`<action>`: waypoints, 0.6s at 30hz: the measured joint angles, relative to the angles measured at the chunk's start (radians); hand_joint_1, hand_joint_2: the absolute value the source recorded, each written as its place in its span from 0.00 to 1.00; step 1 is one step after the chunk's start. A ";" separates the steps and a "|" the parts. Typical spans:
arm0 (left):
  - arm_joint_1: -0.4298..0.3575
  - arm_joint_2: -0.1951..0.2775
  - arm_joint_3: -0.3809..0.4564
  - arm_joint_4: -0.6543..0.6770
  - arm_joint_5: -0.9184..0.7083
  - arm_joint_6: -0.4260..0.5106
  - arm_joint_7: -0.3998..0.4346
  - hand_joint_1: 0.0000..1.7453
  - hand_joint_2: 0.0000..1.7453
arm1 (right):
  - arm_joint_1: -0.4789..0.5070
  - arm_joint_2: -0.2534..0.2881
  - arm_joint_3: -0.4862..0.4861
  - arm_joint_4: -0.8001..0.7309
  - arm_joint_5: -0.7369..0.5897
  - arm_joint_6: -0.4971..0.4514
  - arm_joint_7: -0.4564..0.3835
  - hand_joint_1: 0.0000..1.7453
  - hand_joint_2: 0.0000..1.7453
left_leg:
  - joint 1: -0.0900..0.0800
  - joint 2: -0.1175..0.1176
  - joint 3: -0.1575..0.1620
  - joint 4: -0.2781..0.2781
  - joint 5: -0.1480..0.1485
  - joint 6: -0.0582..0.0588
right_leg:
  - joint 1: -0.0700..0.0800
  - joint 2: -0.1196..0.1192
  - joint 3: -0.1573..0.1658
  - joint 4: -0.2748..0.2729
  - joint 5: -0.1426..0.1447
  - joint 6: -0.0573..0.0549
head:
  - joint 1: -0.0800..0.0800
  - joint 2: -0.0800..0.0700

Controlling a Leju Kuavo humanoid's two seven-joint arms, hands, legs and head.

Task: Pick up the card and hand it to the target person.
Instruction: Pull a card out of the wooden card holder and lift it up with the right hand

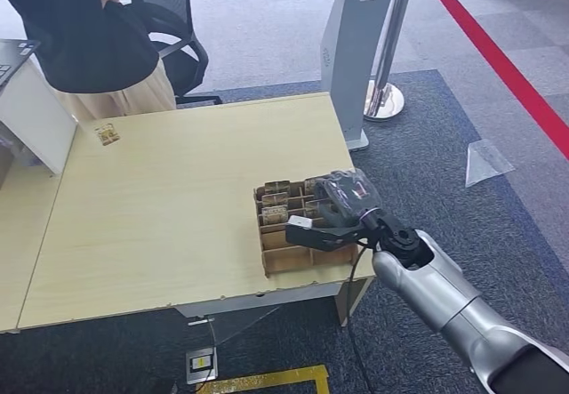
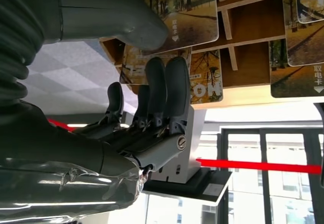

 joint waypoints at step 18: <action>-0.001 0.000 -0.006 0.000 0.000 0.000 0.000 0.00 1.00 | 0.002 -0.004 -0.013 -0.028 0.008 0.014 0.000 0.58 1.00 | 0.000 0.000 0.000 0.000 0.000 0.000 | 0.000 0.000 0.000 0.000 0.000 0.000 | 0.000 0.000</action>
